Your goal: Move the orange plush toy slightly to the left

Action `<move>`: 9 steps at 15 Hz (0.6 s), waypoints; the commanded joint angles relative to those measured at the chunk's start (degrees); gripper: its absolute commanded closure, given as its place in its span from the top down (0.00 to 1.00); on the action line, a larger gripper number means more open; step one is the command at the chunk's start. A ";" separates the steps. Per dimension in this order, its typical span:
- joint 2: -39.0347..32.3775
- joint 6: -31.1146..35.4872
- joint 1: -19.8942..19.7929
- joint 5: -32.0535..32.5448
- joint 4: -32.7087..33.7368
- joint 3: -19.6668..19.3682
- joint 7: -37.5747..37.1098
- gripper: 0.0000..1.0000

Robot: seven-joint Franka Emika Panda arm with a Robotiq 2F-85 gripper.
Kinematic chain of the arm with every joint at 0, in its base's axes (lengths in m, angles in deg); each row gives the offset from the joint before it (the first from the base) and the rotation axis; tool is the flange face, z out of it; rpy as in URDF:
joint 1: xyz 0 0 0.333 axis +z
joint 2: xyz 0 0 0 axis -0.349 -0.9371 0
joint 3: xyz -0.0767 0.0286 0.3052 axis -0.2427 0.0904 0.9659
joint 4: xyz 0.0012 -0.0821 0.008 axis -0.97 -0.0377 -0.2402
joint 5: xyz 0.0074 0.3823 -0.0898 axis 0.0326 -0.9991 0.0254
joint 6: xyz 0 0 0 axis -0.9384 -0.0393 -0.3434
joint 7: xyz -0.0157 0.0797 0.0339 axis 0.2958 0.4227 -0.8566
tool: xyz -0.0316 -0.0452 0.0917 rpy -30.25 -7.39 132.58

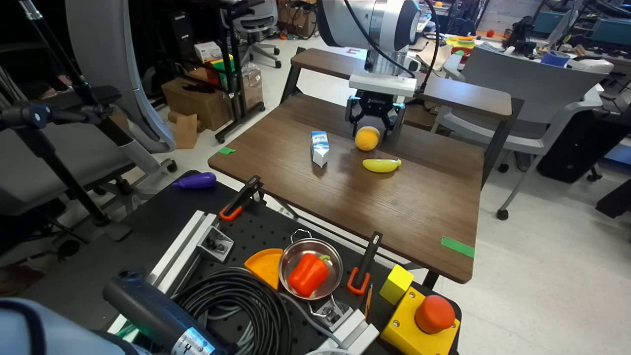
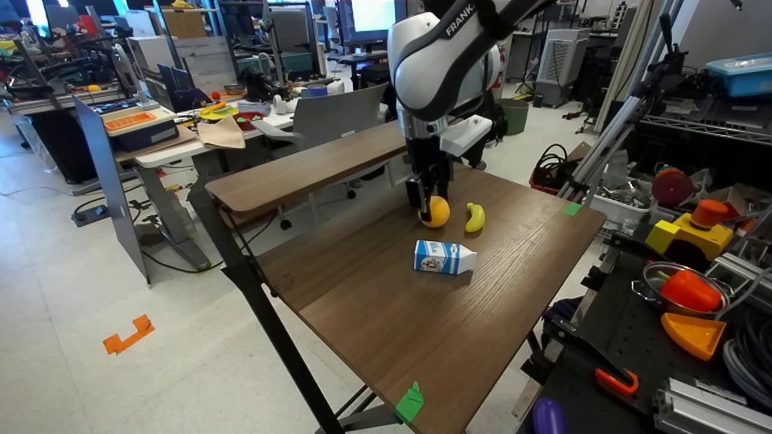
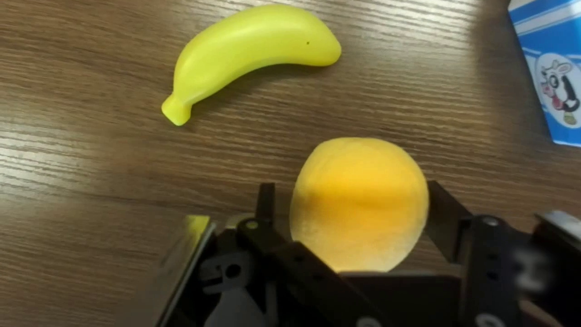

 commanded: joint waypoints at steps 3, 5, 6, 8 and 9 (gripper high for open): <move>-1.79 -1.44 0.95 2.11 3.24 -0.83 -1.63 0.36; -1.03 -2.60 1.17 2.49 3.22 -0.79 -1.97 0.23; -0.33 -3.34 1.35 2.63 2.90 -0.73 -1.98 0.15; 1.12 -3.48 1.74 3.18 1.76 -0.62 -1.68 0.05; 2.18 -3.28 2.05 3.58 0.97 -0.52 -1.59 0.07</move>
